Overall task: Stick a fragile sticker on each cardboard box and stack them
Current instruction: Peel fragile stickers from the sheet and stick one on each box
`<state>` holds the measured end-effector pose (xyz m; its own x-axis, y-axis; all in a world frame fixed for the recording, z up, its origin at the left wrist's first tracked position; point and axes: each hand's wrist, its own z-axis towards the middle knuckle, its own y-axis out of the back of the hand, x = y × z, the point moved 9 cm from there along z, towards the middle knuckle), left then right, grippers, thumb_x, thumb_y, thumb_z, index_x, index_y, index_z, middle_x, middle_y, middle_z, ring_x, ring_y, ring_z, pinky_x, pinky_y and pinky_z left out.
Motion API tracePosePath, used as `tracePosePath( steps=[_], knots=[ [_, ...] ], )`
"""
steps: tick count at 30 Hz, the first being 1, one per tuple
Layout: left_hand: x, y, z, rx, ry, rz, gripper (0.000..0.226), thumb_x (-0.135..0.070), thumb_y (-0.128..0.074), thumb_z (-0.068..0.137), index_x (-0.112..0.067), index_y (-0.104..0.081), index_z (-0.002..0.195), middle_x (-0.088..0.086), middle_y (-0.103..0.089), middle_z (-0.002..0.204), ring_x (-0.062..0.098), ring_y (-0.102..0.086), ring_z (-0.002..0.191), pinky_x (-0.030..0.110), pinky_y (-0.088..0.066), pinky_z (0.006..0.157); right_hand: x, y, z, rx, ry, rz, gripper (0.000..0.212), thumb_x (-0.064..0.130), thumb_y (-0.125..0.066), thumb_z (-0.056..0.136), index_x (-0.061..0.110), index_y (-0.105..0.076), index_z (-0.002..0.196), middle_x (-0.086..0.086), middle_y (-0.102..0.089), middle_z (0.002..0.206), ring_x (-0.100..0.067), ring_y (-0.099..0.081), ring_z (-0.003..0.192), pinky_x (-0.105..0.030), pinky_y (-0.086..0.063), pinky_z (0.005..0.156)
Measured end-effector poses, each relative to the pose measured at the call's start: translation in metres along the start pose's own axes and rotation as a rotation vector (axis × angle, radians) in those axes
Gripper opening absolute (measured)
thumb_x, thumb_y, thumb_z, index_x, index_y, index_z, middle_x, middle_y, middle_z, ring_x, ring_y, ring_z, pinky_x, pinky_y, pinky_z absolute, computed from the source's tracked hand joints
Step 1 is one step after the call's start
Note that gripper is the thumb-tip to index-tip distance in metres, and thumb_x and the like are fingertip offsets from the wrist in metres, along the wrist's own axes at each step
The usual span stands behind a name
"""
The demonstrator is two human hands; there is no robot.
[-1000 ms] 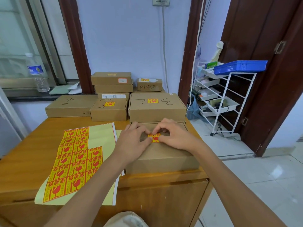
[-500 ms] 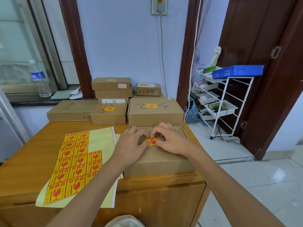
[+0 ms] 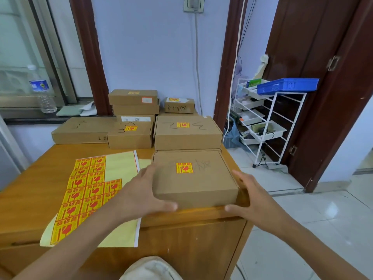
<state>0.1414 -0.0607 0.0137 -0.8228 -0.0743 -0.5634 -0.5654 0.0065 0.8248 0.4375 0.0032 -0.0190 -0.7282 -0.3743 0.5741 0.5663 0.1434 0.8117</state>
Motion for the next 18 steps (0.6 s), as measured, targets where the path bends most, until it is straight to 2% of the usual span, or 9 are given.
tracePosePath(
  steps=[3,5,9,11,13,15,18],
  knots=[
    [-0.01,0.002,-0.01,-0.073,-0.026,0.11,0.118,-0.05,-0.09,0.067,-0.044,-0.012,0.156,-0.009,-0.04,0.151,0.017,-0.052,0.123,0.036,-0.052,0.101,0.01,0.0,-0.014,-0.138,0.06,0.12,0.083,0.054,-0.075,0.085,0.054,-0.026,0.153,0.029,-0.044,0.146,0.003,-0.045,0.133,-0.041,-0.046,0.113],
    [-0.02,0.024,-0.019,-0.138,-0.023,0.135,0.115,-0.049,-0.089,0.069,-0.044,-0.014,0.156,-0.01,-0.043,0.151,0.017,-0.053,0.122,0.038,-0.052,0.1,0.031,0.014,-0.018,-0.202,0.112,0.088,0.073,0.056,-0.069,0.087,0.053,-0.033,0.151,0.032,-0.047,0.141,0.007,-0.046,0.129,-0.039,-0.047,0.111],
    [-0.054,0.095,-0.027,-0.215,-0.082,0.189,0.115,-0.055,-0.089,0.063,-0.051,-0.017,0.152,-0.012,-0.053,0.134,0.014,-0.056,0.106,0.035,-0.051,0.086,0.078,0.075,-0.008,-0.325,0.206,0.135,0.076,0.056,-0.07,0.082,0.045,-0.043,0.152,0.043,-0.048,0.136,0.013,-0.049,0.125,-0.024,-0.049,0.1],
    [-0.072,0.135,-0.01,-0.261,-0.1,0.153,0.115,-0.054,-0.091,0.059,-0.055,-0.019,0.148,-0.011,-0.058,0.121,0.017,-0.062,0.102,0.035,-0.052,0.08,0.099,0.109,0.017,-0.382,0.249,0.137,0.074,0.054,-0.071,0.083,0.045,-0.045,0.151,0.038,-0.05,0.137,0.01,-0.052,0.122,-0.017,-0.046,0.097],
    [-0.086,0.168,0.022,-0.308,-0.123,0.056,0.114,-0.048,-0.094,0.059,-0.053,-0.023,0.148,-0.008,-0.059,0.119,0.018,-0.063,0.103,0.035,-0.054,0.077,0.111,0.137,0.056,-0.423,0.263,0.14,0.072,0.044,-0.075,0.087,0.042,-0.045,0.152,0.028,-0.053,0.135,0.007,-0.054,0.118,-0.014,-0.045,0.097],
    [-0.09,0.19,0.061,-0.389,-0.171,-0.094,0.109,-0.04,-0.095,0.06,-0.048,-0.031,0.147,-0.005,-0.06,0.132,0.017,-0.061,0.113,0.039,-0.055,0.089,0.113,0.153,0.1,-0.428,0.251,0.124,0.069,0.038,-0.075,0.091,0.039,-0.043,0.152,0.021,-0.054,0.132,0.0,-0.057,0.113,-0.019,-0.048,0.095],
    [-0.079,0.185,0.118,-0.43,-0.196,-0.242,0.105,-0.033,-0.096,0.061,-0.039,-0.039,0.149,-0.002,-0.059,0.142,0.017,-0.057,0.127,0.039,-0.047,0.108,0.094,0.144,0.156,-0.375,0.231,0.096,0.065,0.032,-0.074,0.095,0.03,-0.043,0.152,0.016,-0.055,0.129,-0.008,-0.059,0.114,-0.027,-0.05,0.096]
  ],
)
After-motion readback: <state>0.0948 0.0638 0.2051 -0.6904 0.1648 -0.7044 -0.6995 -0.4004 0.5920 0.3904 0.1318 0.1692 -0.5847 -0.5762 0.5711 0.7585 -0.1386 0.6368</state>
